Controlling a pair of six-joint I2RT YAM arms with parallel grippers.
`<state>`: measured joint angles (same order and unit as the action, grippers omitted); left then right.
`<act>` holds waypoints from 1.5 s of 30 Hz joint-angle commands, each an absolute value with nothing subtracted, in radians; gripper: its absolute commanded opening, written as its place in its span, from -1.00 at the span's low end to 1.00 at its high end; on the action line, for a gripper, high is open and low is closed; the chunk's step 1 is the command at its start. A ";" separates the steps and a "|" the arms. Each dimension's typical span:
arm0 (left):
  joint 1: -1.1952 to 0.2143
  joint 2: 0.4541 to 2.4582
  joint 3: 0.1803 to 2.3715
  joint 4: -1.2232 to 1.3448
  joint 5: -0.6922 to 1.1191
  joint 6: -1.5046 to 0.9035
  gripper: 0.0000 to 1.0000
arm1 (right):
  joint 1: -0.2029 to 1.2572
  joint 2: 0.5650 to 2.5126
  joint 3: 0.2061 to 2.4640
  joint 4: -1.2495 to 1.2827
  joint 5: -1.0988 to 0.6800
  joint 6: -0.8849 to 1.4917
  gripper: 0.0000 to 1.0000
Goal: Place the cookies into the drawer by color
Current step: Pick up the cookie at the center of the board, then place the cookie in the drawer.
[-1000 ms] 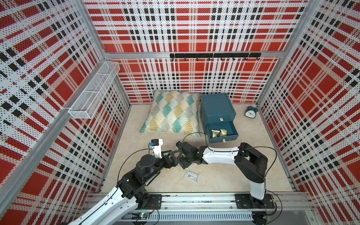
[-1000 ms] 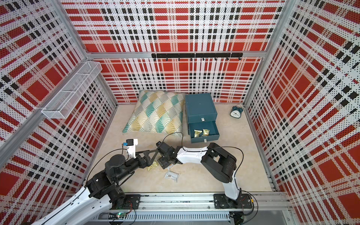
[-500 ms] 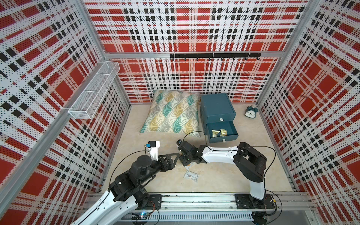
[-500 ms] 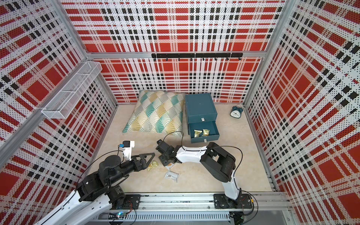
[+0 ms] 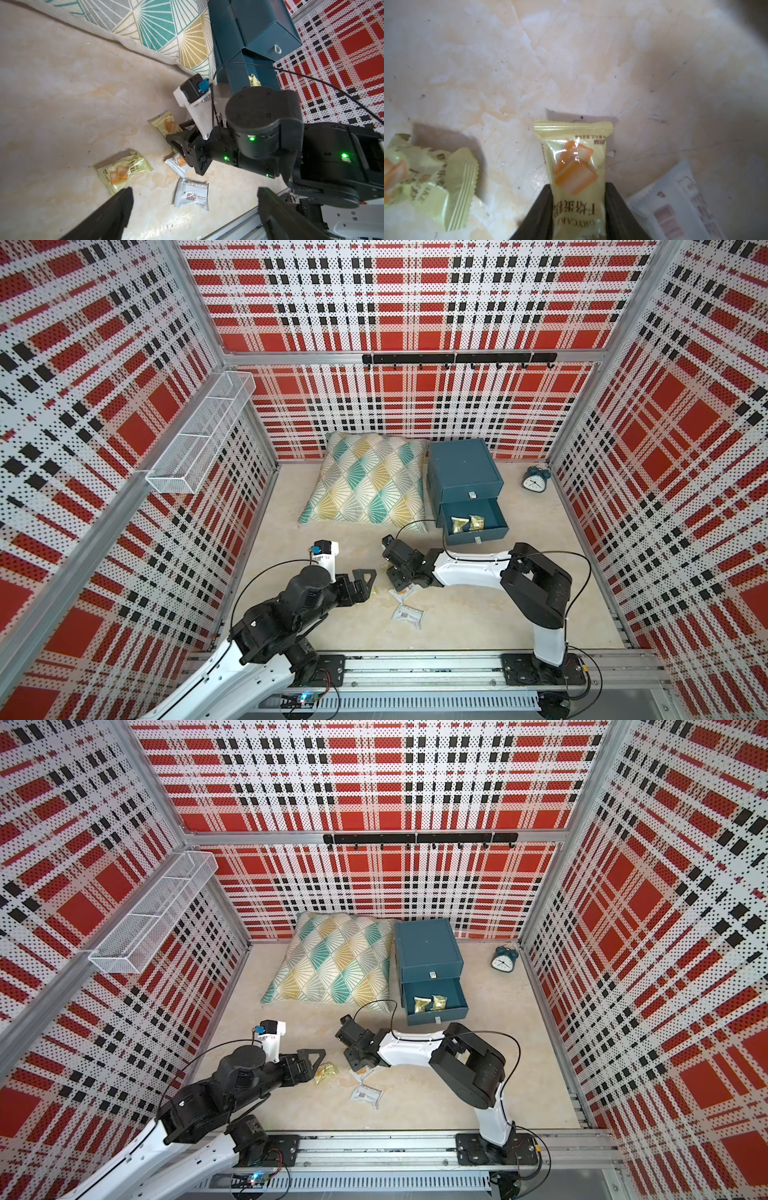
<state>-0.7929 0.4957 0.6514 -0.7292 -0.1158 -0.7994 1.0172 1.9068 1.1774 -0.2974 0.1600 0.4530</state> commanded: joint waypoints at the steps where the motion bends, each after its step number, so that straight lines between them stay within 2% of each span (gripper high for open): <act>1: -0.797 0.502 0.645 -0.698 -0.110 -0.781 0.98 | 0.994 1.804 1.135 -0.244 0.152 0.492 -0.34; 14: -0.840 0.553 0.612 -0.527 -0.083 -0.815 0.98 | 0.908 1.457 0.994 -0.235 0.160 0.488 -0.32; 26: -0.986 0.825 0.583 -0.230 -0.123 -0.810 0.98 | 0.676 1.188 0.910 -0.319 0.113 0.428 -0.29; 32: -0.995 0.978 0.626 -0.114 -0.085 -0.783 0.98 | 0.528 1.135 0.889 -0.339 0.059 0.416 -0.28; 45: -1.010 1.252 0.764 0.053 -0.022 -0.713 0.98 | 0.323 1.198 0.883 -0.338 0.014 0.403 -0.22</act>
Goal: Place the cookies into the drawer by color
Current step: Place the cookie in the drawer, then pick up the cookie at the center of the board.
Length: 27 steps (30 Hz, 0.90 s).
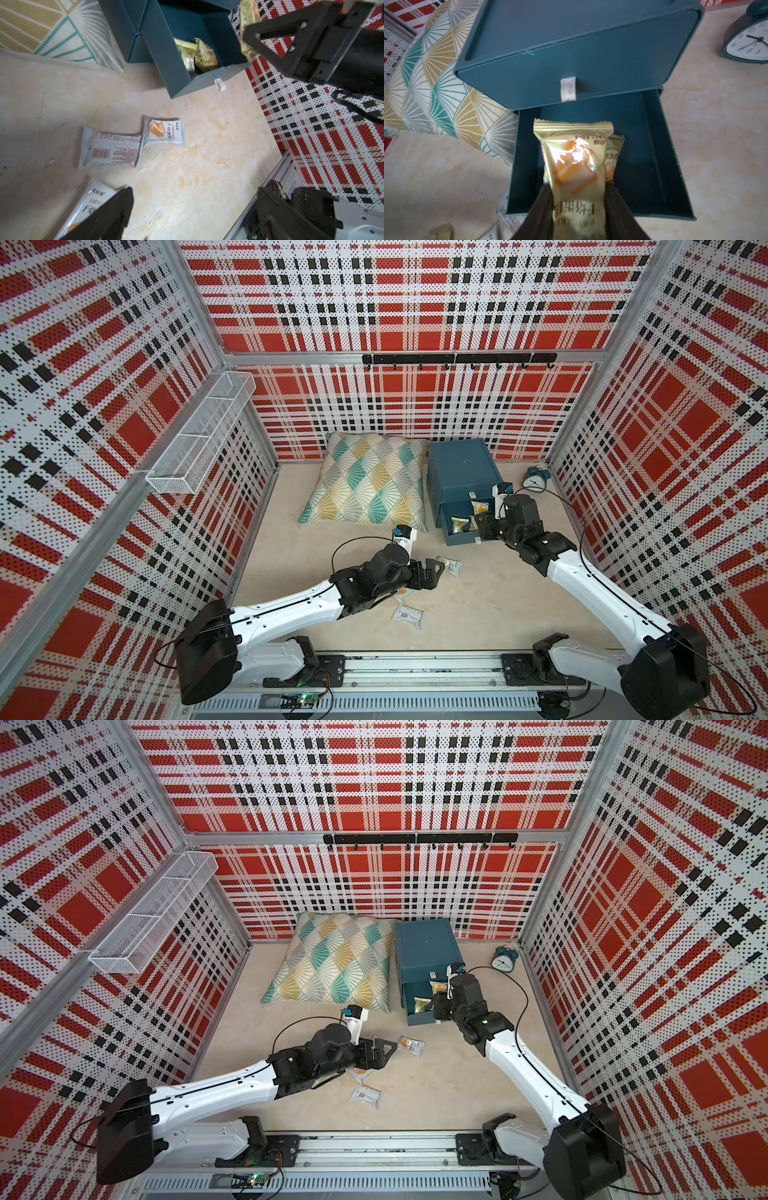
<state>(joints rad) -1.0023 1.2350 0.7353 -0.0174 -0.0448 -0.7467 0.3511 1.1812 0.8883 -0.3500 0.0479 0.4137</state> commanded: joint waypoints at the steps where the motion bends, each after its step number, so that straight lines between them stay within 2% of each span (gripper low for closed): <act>1: -1.010 1.254 0.763 0.066 -0.023 -0.712 0.98 | 0.312 1.207 0.887 -0.333 0.003 0.399 -0.18; 4: -1.013 1.240 0.754 0.086 -0.036 -0.717 0.98 | 0.286 1.235 0.905 -0.323 -0.033 0.387 -0.07; 6: -1.012 1.220 0.739 0.091 -0.048 -0.725 0.98 | 0.284 1.249 0.917 -0.326 -0.049 0.379 0.21; 10: -1.011 1.166 0.700 0.083 -0.081 -0.747 0.98 | 0.283 1.228 0.918 -0.331 -0.100 0.374 0.52; 20: -0.993 1.023 0.578 0.016 -0.148 -0.815 0.98 | 0.303 1.054 0.785 -0.307 -0.324 0.410 0.72; 27: -0.971 0.926 0.504 -0.012 -0.159 -0.857 0.98 | 0.431 0.913 0.677 -0.296 -0.400 0.424 0.83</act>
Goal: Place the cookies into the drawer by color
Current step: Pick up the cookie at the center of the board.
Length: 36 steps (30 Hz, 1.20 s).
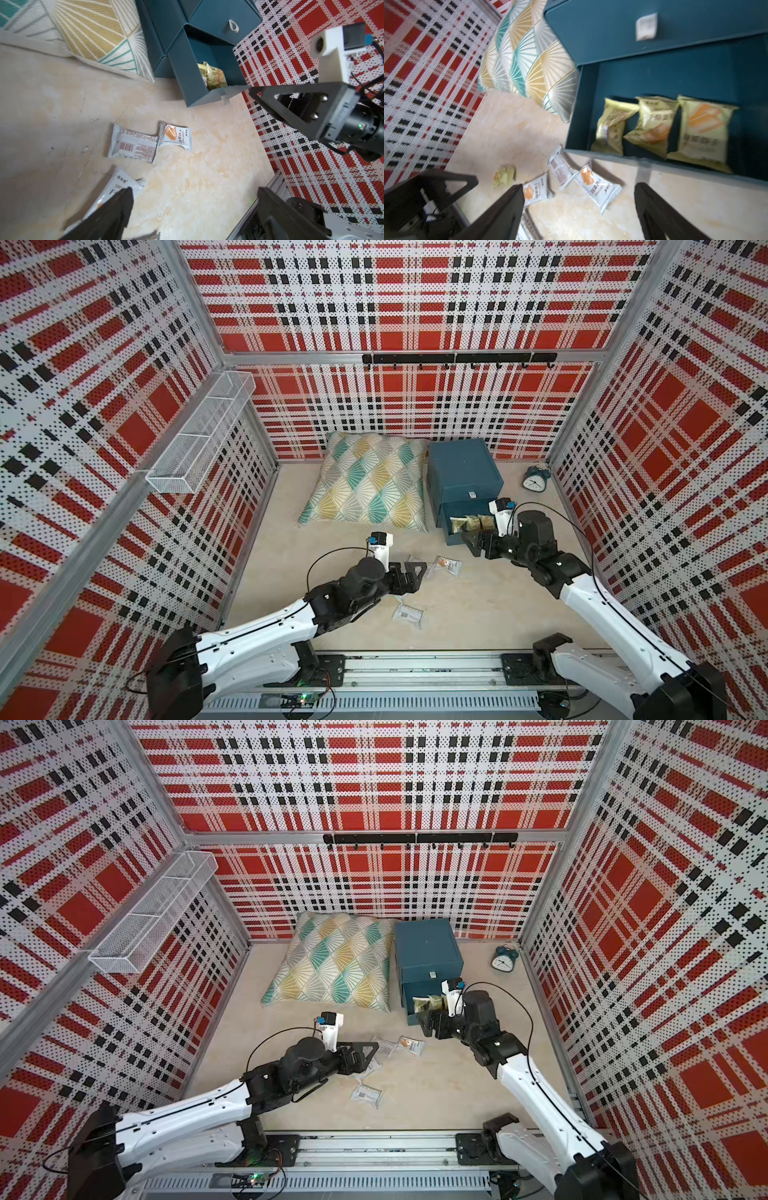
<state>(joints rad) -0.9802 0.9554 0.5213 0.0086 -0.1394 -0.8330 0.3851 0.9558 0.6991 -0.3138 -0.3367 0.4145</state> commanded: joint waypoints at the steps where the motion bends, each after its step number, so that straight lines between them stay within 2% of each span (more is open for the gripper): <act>1: -0.968 0.914 0.499 -0.019 -0.162 -0.861 0.98 | 0.448 0.896 0.659 -0.286 -0.425 0.430 0.84; 5: -0.968 0.882 0.480 -0.057 -0.172 -0.878 0.98 | 0.505 0.840 0.589 -0.237 -0.521 0.453 1.00; 8: -0.966 0.862 0.467 -0.101 -0.199 -0.905 0.98 | 0.553 0.811 0.551 -0.218 -0.547 0.462 1.00; 15: -0.913 0.816 0.426 -0.243 -0.290 -1.026 1.00 | 0.717 0.814 0.495 -0.168 -0.499 0.465 1.00; 20: -0.845 0.803 0.382 -0.285 -0.314 -1.055 0.85 | 0.800 0.868 0.480 -0.134 -0.441 0.462 1.00; 27: -0.736 0.850 0.328 -0.249 -0.229 -1.003 0.78 | 0.816 0.939 0.479 -0.115 -0.403 0.464 1.00; 32: -0.743 0.912 0.312 -0.211 -0.158 -0.987 0.78 | 0.818 0.940 0.478 -0.114 -0.395 0.464 1.00; 36: -0.803 0.927 0.289 -0.181 -0.149 -1.030 0.78 | 0.818 0.933 0.474 -0.115 -0.388 0.466 1.00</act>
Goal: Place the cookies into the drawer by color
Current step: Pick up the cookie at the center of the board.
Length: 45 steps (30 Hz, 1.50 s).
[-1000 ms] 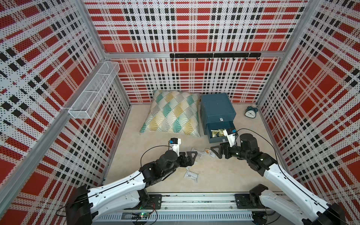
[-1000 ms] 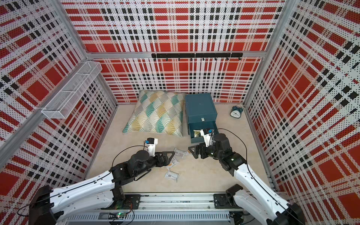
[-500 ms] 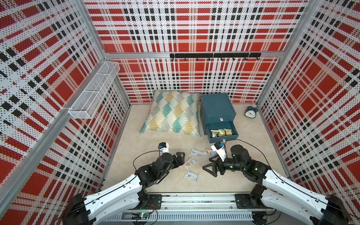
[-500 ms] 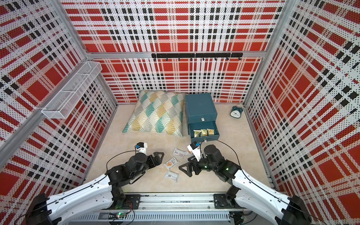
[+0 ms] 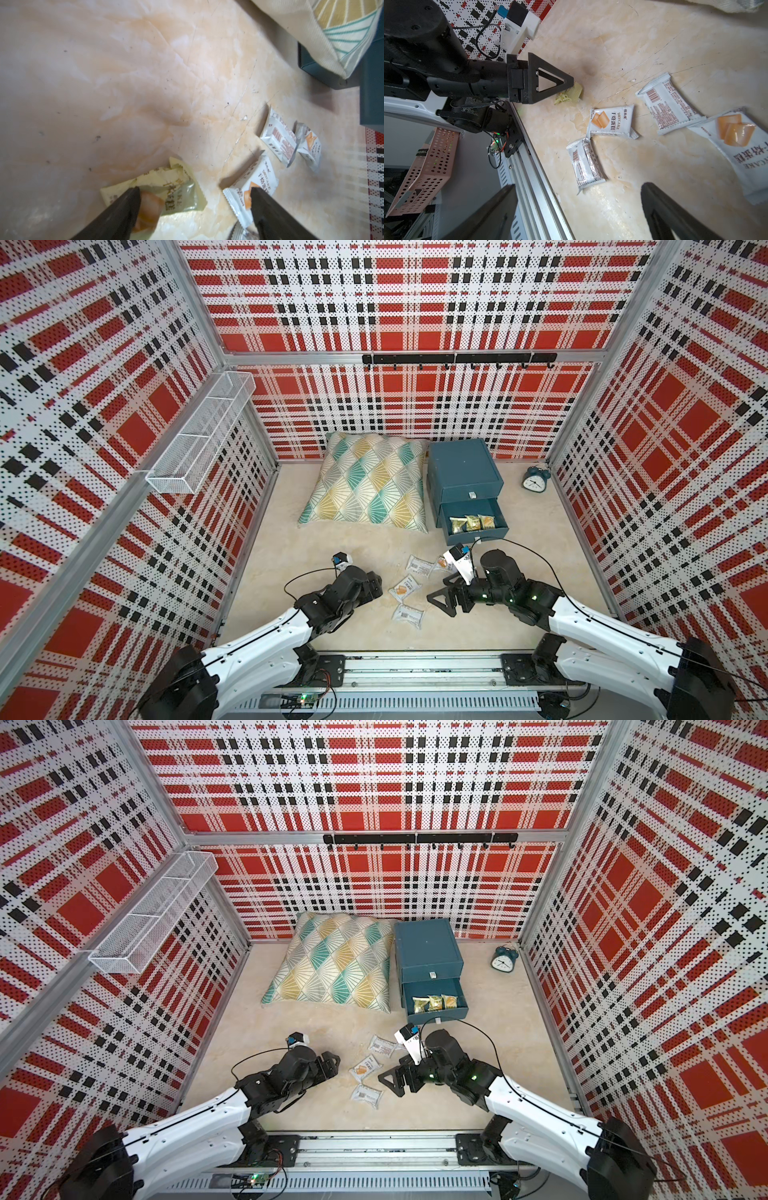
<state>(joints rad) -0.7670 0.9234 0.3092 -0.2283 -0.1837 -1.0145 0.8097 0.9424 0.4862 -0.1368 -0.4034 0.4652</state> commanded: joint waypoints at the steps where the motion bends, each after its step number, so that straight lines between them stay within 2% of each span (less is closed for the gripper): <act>1: -0.824 0.926 0.286 -0.171 -0.148 -1.045 0.78 | 0.818 0.932 0.473 -0.115 -0.387 0.467 1.00; 8: -0.960 0.915 0.310 -0.114 -0.168 -1.138 0.80 | 0.818 0.916 0.467 -0.117 -0.369 0.472 1.00; 13: -0.966 0.876 0.339 -0.200 -0.283 -1.136 0.79 | 0.818 0.877 0.463 -0.130 -0.339 0.477 1.00; 15: -0.961 0.872 0.344 -0.230 -0.316 -1.126 0.73 | 0.818 0.862 0.461 -0.135 -0.327 0.482 1.00; 22: -0.910 0.968 0.349 -0.228 -0.333 -1.046 0.14 | 0.818 0.850 0.443 -0.119 -0.322 0.494 0.90; 28: -0.875 1.060 0.376 -0.227 -0.340 -0.996 -0.13 | 0.818 0.865 0.439 -0.109 -0.327 0.497 0.87; 29: -0.869 1.070 0.378 -0.226 -0.339 -0.989 -0.31 | 0.818 0.865 0.439 -0.106 -0.328 0.499 0.87; 31: -0.862 1.085 0.382 -0.226 -0.339 -0.982 -0.48 | 0.818 0.866 0.436 -0.101 -0.328 0.502 0.86; 34: -0.858 1.098 0.377 -0.212 -0.332 -0.974 -0.63 | 0.818 0.868 0.433 -0.095 -0.327 0.503 0.86; 36: -0.854 1.104 0.374 -0.209 -0.330 -0.972 -0.66 | 0.818 0.871 0.433 -0.094 -0.327 0.503 0.86; 41: -0.851 1.103 0.372 -0.202 -0.325 -0.971 -1.00 | 0.818 0.873 0.436 -0.095 -0.326 0.504 0.87; 45: -0.851 1.081 0.383 -0.206 -0.315 -0.968 -1.00 | 0.818 0.867 0.442 -0.103 -0.311 0.508 1.00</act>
<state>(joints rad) -0.8577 1.0943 0.3553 -0.1989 -0.3214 -0.9825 0.8097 0.8715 0.4458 -0.1188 -0.3309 0.5026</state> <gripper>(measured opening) 0.040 0.982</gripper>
